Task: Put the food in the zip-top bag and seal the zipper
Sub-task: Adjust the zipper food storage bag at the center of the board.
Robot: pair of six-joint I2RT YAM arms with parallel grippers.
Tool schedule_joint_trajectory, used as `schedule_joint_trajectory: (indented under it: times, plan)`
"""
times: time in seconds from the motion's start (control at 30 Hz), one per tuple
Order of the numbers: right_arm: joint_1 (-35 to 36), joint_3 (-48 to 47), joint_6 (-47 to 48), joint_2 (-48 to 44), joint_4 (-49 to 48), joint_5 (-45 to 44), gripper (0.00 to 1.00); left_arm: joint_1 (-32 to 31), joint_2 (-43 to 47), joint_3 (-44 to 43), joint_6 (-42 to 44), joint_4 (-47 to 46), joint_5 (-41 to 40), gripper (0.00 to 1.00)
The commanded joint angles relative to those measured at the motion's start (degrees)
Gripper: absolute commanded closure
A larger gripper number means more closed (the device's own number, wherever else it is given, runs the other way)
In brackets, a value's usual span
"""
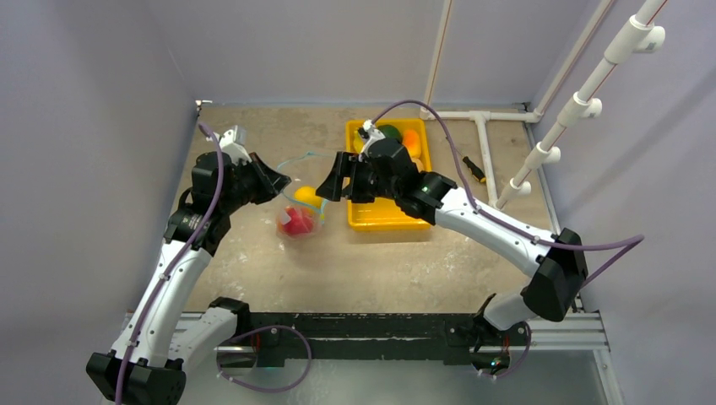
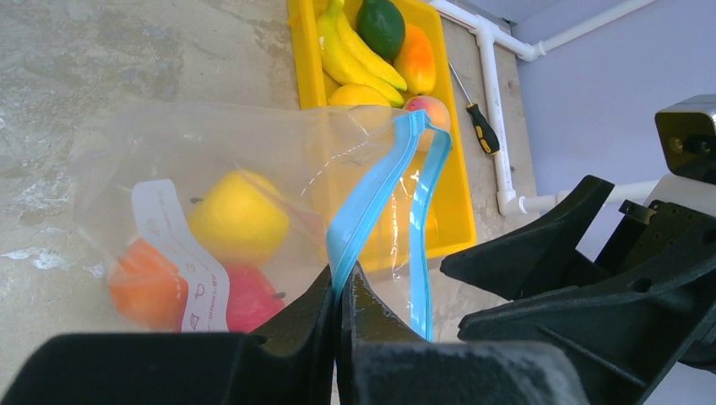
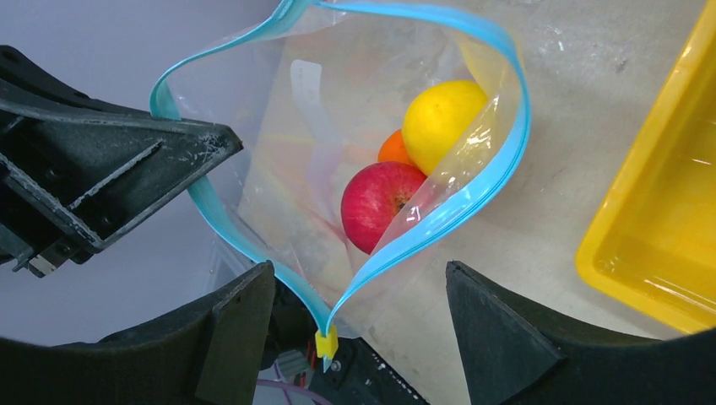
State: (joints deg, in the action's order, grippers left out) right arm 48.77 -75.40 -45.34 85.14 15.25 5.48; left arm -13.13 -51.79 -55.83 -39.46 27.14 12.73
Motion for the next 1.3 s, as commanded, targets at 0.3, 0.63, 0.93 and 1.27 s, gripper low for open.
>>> schedule_joint_trajectory:
  times: [0.3,0.63,0.93,1.27]
  plan:
    - [2.33,0.51,-3.52,0.72,-0.78,-1.43,0.23,0.29,1.12,-2.29,-1.42,-3.84,-1.81,1.0]
    - [3.33,-0.45,-6.69,3.71,-2.17,-2.04,0.29,0.29,1.24,-2.0,-1.83,-5.1,-1.63,1.0]
    - [4.22,-1.41,-6.39,5.13,-3.37,-1.59,0.64,0.13,1.71,-1.18,-1.52,-5.23,-0.44,1.0]
    - [4.22,-8.44,0.82,4.0,2.5,-2.92,1.0,0.2,3.1,-1.49,1.83,-0.56,-3.49,1.0]
